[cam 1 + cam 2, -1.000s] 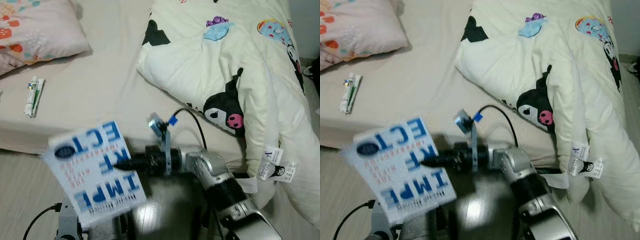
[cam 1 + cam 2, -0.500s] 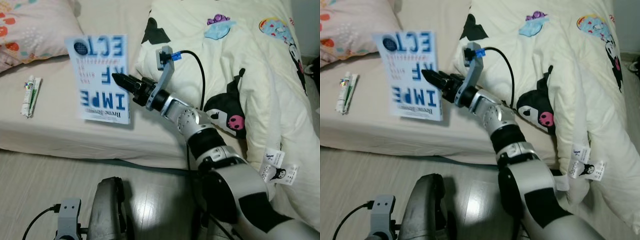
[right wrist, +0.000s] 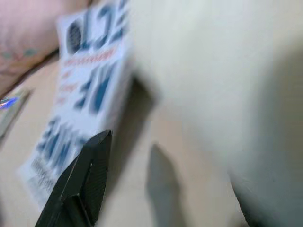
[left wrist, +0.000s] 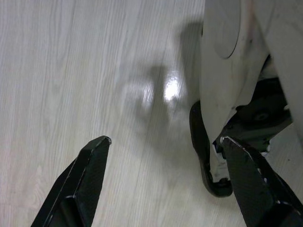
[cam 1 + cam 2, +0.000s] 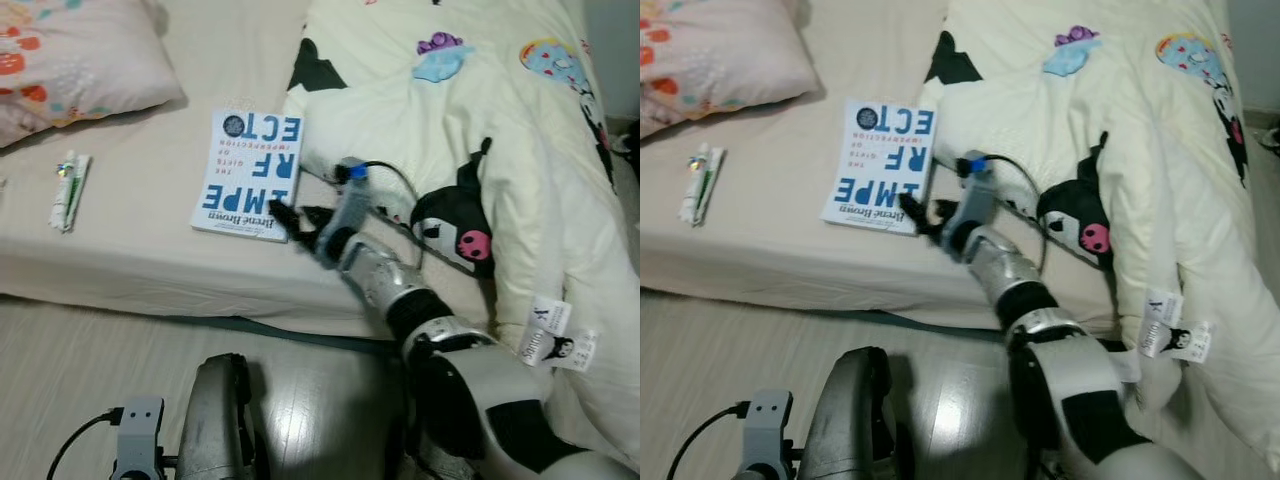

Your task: Clean up the room

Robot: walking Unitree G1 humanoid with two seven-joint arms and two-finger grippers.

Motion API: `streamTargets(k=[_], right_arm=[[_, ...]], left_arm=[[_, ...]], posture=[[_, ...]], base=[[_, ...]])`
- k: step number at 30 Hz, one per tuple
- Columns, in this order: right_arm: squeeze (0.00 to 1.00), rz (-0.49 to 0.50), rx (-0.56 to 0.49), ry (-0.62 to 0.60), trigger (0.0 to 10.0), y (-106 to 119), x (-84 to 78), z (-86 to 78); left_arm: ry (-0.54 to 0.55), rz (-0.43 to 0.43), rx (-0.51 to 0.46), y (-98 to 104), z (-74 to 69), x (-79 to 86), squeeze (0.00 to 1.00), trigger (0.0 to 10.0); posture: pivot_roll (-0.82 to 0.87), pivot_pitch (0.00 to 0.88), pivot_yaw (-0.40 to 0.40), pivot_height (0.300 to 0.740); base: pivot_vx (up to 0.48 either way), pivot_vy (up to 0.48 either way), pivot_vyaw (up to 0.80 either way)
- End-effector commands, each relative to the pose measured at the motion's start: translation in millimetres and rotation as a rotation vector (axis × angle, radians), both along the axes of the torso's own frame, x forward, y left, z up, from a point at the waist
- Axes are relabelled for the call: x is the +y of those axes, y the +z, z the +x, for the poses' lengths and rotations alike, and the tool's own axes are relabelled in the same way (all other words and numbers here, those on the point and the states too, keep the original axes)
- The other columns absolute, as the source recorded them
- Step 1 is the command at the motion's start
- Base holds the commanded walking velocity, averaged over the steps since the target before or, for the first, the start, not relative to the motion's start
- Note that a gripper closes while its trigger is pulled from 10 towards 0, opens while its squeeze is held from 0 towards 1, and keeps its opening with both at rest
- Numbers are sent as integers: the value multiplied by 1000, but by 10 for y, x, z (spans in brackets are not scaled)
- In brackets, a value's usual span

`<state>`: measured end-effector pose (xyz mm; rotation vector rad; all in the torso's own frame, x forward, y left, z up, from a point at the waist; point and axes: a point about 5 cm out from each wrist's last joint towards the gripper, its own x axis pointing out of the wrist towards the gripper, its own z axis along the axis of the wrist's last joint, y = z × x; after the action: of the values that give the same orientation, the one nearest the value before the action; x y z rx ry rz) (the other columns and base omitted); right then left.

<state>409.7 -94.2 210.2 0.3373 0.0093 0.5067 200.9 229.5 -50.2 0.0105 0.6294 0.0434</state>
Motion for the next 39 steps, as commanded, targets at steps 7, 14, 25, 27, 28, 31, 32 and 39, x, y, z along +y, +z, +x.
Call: streamTargets(k=[7,14,25,27,28,31,32,39], right_arm=[[0,-29,-444,-105,10000,1006,-627,-213],[0,-300,-567,-772,10000,1436,-2107,-631],[0,-377,-416,-912,10000,1076,-2538,-883],[0,-404,-392,-915,10000,1001,-2523,-921],[0,-419,-386,-942,10000,986,-2524,-956],[0,-414,-364,-1024,10000,956,-2644,-1037],[0,-395,-344,-1096,10000,921,-2769,-1114],[0,-193,-270,-1144,10000,661,-3020,-1257]], left_arm=[[-30,-45,72,-140,-89,-224,0,10000],[-60,-24,109,-164,-75,-233,0,10000],[-57,-6,132,-176,-98,-171,0,10000],[-59,-2,137,-178,-98,-167,0,10000],[-68,1,138,-177,-89,-176,0,10000],[-75,4,137,-171,-69,-186,0,10000],[-80,5,135,-166,-53,-192,0,10000],[-86,12,135,-154,-29,-178,0,10000]], posture=[[101,329,16,495],[80,299,27,495],[72,288,36,495],[73,278,42,495],[74,276,43,495],[75,274,43,495],[75,274,43,495],[74,270,49,495]], base=[[0,0,0],[0,0,0],[0,0,0],[0,0,0],[0,0,0],[0,0,0],[0,0,0],[0,0,0]])
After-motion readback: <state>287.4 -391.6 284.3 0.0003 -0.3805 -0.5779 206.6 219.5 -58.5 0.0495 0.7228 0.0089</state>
